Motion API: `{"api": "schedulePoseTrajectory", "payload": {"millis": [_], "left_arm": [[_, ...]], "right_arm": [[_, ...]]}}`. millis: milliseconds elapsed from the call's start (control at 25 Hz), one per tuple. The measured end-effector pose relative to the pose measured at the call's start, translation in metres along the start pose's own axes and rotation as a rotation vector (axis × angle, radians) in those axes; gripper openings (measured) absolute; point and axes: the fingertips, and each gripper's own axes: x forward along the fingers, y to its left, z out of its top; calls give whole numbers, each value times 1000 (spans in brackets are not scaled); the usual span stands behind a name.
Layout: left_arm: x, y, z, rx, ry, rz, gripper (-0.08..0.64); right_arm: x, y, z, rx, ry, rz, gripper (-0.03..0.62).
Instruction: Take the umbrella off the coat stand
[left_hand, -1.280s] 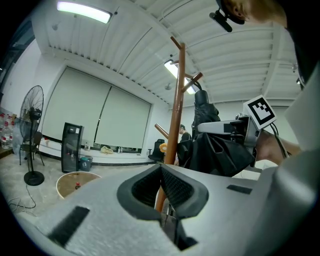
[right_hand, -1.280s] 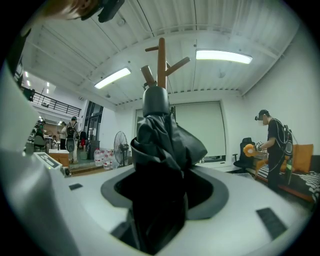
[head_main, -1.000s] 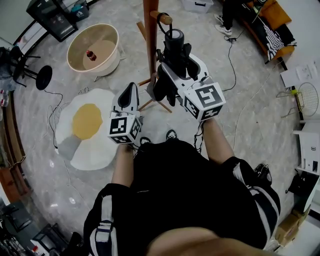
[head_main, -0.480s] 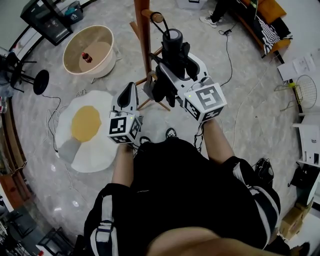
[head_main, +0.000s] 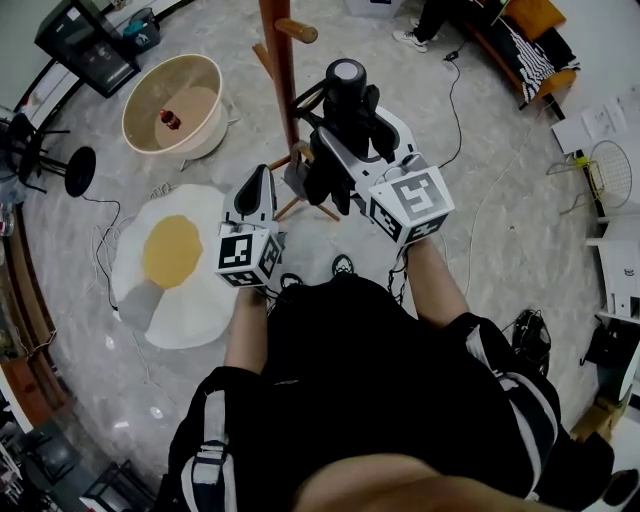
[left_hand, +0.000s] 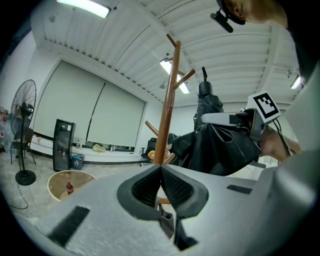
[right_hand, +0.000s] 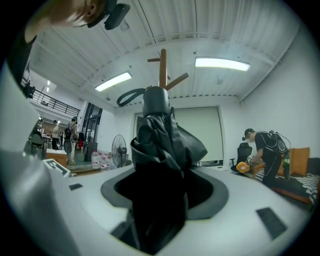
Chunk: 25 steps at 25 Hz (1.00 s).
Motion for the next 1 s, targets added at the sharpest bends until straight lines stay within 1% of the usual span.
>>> {"api": "schedulePoseTrajectory", "payload": {"millis": [280, 520, 1000], "left_arm": [[4, -6, -5, -5, 14, -43, 0], [7, -19, -12, -6, 36, -89, 0], [10, -41, -32, 0, 93, -192, 0]], "right_arm": [[-11, -6, -10, 15, 11, -40, 252], [-28, -14, -23, 24, 27, -92, 252], [-68, -26, -76, 89, 89, -231, 252]]}}
